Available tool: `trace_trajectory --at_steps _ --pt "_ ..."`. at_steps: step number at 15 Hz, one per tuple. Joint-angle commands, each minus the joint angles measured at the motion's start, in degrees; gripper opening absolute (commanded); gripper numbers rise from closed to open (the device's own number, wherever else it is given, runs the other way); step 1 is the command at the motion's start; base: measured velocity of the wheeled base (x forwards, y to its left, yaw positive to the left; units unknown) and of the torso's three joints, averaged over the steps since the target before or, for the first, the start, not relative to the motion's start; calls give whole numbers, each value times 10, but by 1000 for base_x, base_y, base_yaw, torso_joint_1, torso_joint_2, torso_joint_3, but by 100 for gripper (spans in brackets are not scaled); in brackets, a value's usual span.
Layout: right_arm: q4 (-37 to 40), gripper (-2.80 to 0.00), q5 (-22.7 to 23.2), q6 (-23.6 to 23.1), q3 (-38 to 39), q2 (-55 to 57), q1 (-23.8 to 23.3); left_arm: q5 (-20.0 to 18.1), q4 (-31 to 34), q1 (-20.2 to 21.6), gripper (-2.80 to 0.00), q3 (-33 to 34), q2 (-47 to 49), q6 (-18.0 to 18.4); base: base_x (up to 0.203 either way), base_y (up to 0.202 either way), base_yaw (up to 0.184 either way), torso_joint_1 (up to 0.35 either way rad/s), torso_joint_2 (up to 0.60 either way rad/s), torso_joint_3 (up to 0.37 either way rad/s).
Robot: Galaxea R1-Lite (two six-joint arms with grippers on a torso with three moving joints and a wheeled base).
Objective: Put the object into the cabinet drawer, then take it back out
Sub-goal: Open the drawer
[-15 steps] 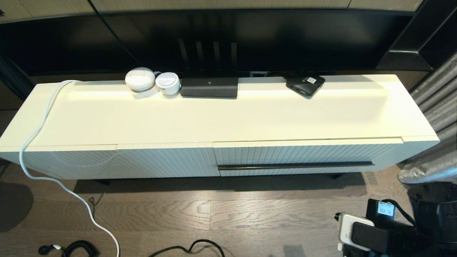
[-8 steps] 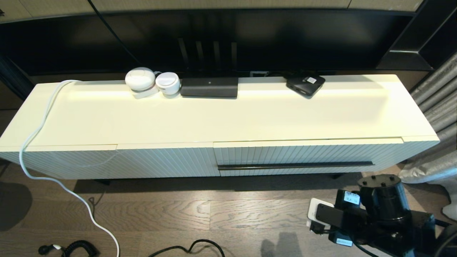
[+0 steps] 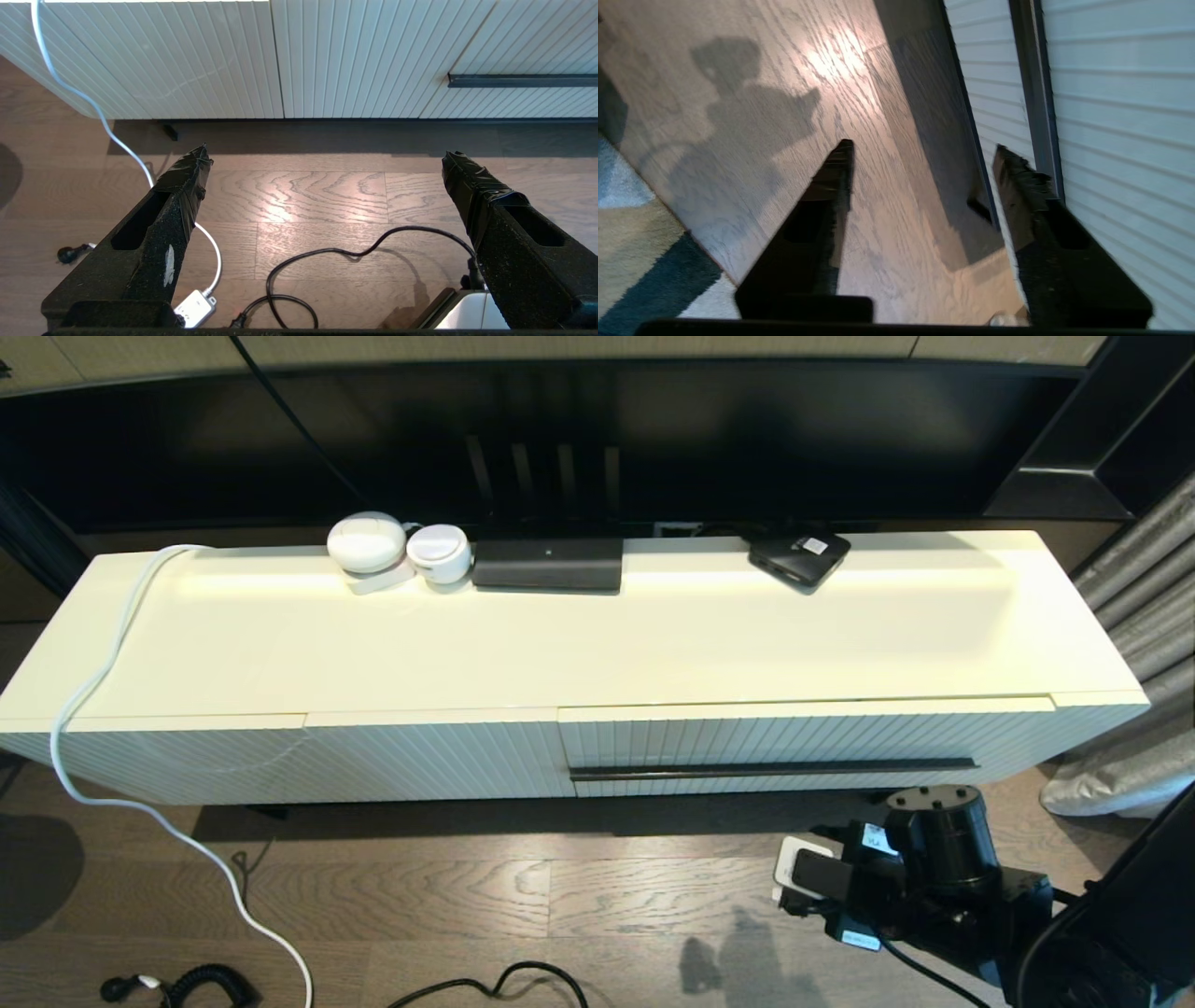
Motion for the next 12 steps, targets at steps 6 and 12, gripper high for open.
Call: trace_trajectory --at_steps 6,12 --pt "-8 0 78 -150 4 -13 -36 1 0 0 0 0 0 0 0 0 0 0 0 0" --pt "-4 0 97 -185 -15 14 -47 1 0 0 0 0 0 0 0 0 0 0 0 0"
